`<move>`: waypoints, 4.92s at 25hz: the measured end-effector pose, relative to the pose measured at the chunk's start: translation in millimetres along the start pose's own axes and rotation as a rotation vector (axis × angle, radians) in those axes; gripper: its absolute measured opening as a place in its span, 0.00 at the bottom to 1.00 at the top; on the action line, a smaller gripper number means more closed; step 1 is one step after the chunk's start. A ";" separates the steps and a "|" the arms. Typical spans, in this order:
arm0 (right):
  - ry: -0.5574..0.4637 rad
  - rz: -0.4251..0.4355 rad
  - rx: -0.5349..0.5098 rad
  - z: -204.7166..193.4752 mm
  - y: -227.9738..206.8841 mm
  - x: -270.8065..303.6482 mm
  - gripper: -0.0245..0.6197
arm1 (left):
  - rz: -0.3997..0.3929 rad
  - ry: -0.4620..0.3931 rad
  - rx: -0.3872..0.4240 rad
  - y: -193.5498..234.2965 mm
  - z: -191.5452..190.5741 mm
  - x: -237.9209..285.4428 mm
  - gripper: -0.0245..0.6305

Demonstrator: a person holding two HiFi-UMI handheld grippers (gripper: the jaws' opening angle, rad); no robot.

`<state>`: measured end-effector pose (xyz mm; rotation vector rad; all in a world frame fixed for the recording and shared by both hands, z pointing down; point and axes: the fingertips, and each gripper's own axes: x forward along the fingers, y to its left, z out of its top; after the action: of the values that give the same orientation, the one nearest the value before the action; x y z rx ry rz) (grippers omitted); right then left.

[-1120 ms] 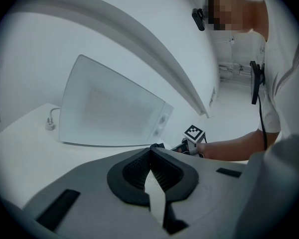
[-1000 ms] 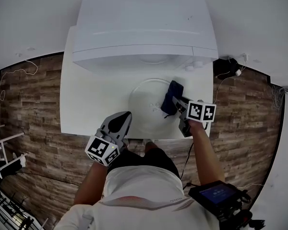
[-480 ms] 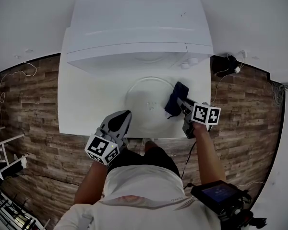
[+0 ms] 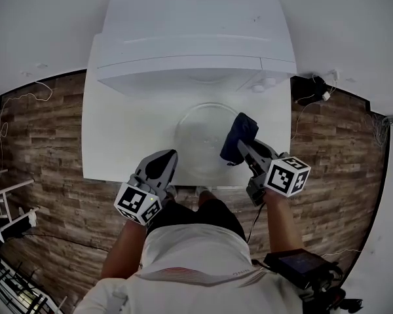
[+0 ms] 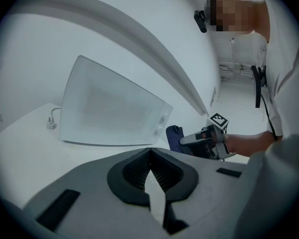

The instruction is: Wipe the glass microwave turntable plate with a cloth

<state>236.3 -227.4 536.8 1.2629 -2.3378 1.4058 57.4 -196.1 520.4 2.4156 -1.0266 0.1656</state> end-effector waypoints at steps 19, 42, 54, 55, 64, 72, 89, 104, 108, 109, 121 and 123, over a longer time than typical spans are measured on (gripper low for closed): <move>0.286 0.025 -0.149 -136.1 88.4 114.8 0.14 | 0.057 -0.011 -0.049 47.8 -15.5 -58.9 0.05; 0.282 -0.050 -0.030 -137.4 27.5 92.2 0.14 | 0.016 0.030 -0.029 31.8 -22.8 -40.0 0.05; 0.248 -0.102 -0.002 -123.0 -5.3 66.3 0.14 | -0.001 0.044 -0.021 21.3 -27.0 -25.8 0.05; 0.245 -0.107 -0.001 -121.9 -8.0 64.0 0.14 | -0.003 0.045 -0.021 20.4 -27.2 -24.5 0.05; 0.203 -0.161 0.021 -108.0 -37.7 39.0 0.14 | -0.026 0.055 -0.010 4.9 -29.4 -9.6 0.05; 0.168 -0.199 0.053 -96.8 -61.9 18.2 0.14 | -0.042 0.051 -0.014 -6.6 -26.9 2.2 0.05; 0.116 -0.232 0.114 -76.3 -92.8 -10.9 0.14 | -0.045 0.065 -0.002 -16.1 -29.9 12.2 0.05; -0.106 -0.074 -0.019 -30.9 -21.1 -33.6 0.14 | -0.058 0.024 0.012 -17.3 -9.5 0.7 0.05; -0.238 -0.011 -0.101 -2.9 26.5 -47.2 0.14 | -0.071 -0.036 0.039 -15.4 21.1 -13.8 0.05; -0.267 -0.006 -0.120 2.8 38.3 -51.0 0.14 | -0.079 -0.052 0.049 -15.0 30.2 -19.0 0.05; -0.570 -0.101 -0.210 16.2 145.2 -93.8 0.14 | -0.211 -0.151 0.139 -5.4 117.4 -84.2 0.05; -0.600 -0.114 -0.224 17.3 157.7 -98.7 0.14 | -0.222 -0.158 0.146 -0.7 124.0 -91.3 0.05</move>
<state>191.8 -149.3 373.0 1.9069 -2.6156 0.7668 -17.0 -198.7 385.6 2.6909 -0.8282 -0.0287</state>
